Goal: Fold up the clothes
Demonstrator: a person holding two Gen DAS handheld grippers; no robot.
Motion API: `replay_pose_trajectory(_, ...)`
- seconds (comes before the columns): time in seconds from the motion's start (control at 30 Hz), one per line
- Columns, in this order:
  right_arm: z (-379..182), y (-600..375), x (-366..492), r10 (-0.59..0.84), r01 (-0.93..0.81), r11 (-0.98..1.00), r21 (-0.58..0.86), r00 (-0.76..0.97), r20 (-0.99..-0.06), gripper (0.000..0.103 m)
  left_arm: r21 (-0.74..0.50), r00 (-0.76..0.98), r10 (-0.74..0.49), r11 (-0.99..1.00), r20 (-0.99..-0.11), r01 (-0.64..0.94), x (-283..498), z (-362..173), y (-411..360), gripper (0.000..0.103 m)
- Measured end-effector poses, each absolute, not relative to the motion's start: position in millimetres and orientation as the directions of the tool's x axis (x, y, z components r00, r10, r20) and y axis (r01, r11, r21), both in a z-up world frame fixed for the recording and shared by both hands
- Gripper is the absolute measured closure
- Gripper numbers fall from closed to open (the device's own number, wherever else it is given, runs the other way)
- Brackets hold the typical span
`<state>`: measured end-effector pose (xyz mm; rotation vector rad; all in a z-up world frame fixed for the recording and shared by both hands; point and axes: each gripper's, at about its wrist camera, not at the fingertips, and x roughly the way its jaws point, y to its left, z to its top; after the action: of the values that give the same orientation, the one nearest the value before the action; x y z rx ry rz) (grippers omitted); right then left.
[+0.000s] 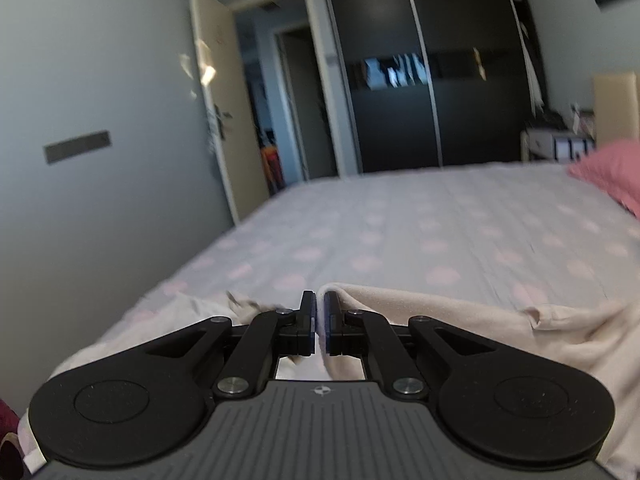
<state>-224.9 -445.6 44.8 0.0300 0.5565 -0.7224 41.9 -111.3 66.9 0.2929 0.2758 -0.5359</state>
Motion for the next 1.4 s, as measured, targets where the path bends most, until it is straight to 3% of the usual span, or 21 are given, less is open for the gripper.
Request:
replay_pose_trajectory(0.13, 64.5, -451.1, -243.1, -0.659, 0.684, 0.715, -0.144, 0.591, -0.465, 0.098, 0.203, 0.855, -0.415, 0.85, -0.312, 0.487, 47.4, 74.4, -101.6, 0.101)
replay_pose_trajectory(0.4, 15.8, -434.4, -248.2, -0.442, 0.523, 0.842, -0.132, 0.53, -0.723, 0.098, 0.181, 0.733, -0.387, 0.806, -0.559, 0.563, 62.8, 36.1, -105.9, 0.101)
replay_pose_trajectory(0.6, -25.4, -411.8, -254.7, -0.35, 0.408, 0.898, -0.167, 0.428, -0.833, 0.098, 0.267, 0.701, -0.338, 0.752, -0.628, 0.603, 54.5, 19.9, -101.2, 0.101)
replay_pose_trajectory(0.7, -27.0, -427.6, -271.4, -0.383, 0.475, 0.863, -0.172, 0.392, -0.837, 0.098, 0.258, 0.718, -0.33, 0.775, -0.613, 0.576, 49.9, 24.5, -81.2, 0.101)
replay_pose_trajectory(0.83, -2.4, -431.3, -299.8, -0.347, 0.515, 0.854, -0.07, 0.465, -0.814, 0.098, 0.219, 0.738, -0.343, 0.807, -0.581, 0.548, 41.6, 41.3, -52.0, 0.101)
replay_pose_trajectory(1.07, -13.8, -391.4, -285.7, -0.162, 0.293, 0.956, -0.027, 0.449, -0.879, 0.098, 0.248, 0.644, -0.266, 0.766, -0.717, 0.593, 49.7, 16.6, -59.2, 0.097)
replay_pose_trajectory(1.17, -26.9, -387.5, -280.1, -0.138, 0.258, 0.966, -0.033, 0.402, -0.905, 0.096, 0.279, 0.657, -0.27, 0.745, -0.704, 0.606, 41.4, 14.3, -64.8, 0.095)
replay_pose_trajectory(1.3, -14.1, -407.7, -288.2, -0.169, 0.354, 0.935, -0.002, 0.439, -0.882, 0.089, 0.206, 0.616, -0.369, 0.719, -0.696, 0.664, 31.1, 23.7, -78.9, 0.079)
replay_pose_trajectory(1.4, 1.7, -422.6, -291.8, -0.213, 0.429, 0.903, 0.019, 0.487, -0.847, 0.071, 0.127, 0.554, -0.461, 0.678, -0.694, 0.724, 17.8, 30.7, -99.7, 0.073)
